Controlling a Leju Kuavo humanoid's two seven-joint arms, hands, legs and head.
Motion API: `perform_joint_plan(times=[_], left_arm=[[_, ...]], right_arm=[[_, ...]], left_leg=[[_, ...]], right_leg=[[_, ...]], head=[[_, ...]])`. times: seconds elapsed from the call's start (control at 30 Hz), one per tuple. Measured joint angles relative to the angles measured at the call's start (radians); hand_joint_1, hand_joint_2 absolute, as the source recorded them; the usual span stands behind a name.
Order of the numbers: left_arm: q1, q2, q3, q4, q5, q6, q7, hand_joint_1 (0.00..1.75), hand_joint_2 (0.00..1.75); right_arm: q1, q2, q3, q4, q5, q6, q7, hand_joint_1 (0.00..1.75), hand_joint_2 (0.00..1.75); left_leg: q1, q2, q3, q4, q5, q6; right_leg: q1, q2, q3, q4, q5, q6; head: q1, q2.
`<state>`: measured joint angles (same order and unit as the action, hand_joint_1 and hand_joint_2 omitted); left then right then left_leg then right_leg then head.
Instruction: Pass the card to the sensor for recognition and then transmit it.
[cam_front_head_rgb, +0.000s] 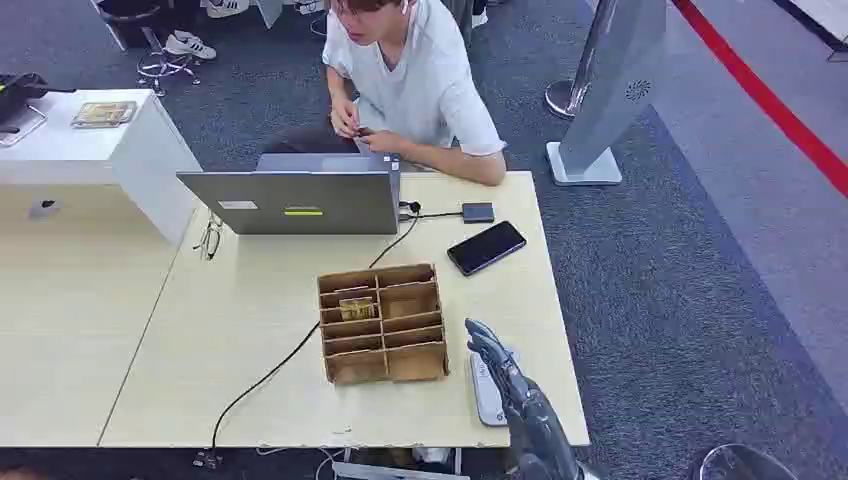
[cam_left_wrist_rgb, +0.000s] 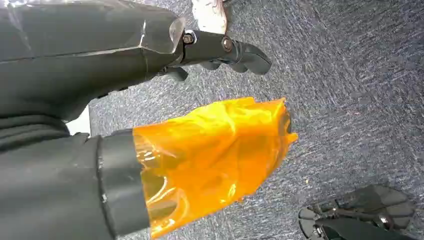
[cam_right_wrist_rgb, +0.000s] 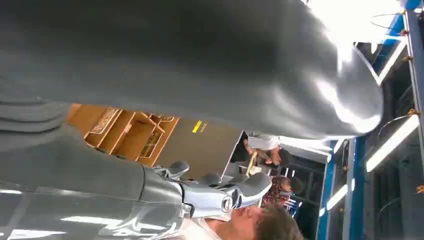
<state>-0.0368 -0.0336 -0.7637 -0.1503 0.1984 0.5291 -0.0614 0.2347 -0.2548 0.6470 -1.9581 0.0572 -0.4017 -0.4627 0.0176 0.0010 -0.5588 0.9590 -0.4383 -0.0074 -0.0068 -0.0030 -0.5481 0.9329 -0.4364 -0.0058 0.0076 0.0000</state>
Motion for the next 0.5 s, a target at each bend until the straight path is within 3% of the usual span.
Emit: perform_joint_plan(times=[0.5], left_arm=[[0.000, 0.000, 0.000, 0.000, 0.000, -0.001, 0.000, 0.00, 0.00]], right_arm=[[0.000, 0.000, 0.000, 0.000, 0.000, -0.001, -0.001, 0.00, 0.00]], left_leg=[[0.000, 0.000, 0.000, 0.000, 0.000, 0.000]], right_leg=[[0.000, 0.000, 0.000, 0.000, 0.000, 0.000]], head=[[0.000, 0.000]])
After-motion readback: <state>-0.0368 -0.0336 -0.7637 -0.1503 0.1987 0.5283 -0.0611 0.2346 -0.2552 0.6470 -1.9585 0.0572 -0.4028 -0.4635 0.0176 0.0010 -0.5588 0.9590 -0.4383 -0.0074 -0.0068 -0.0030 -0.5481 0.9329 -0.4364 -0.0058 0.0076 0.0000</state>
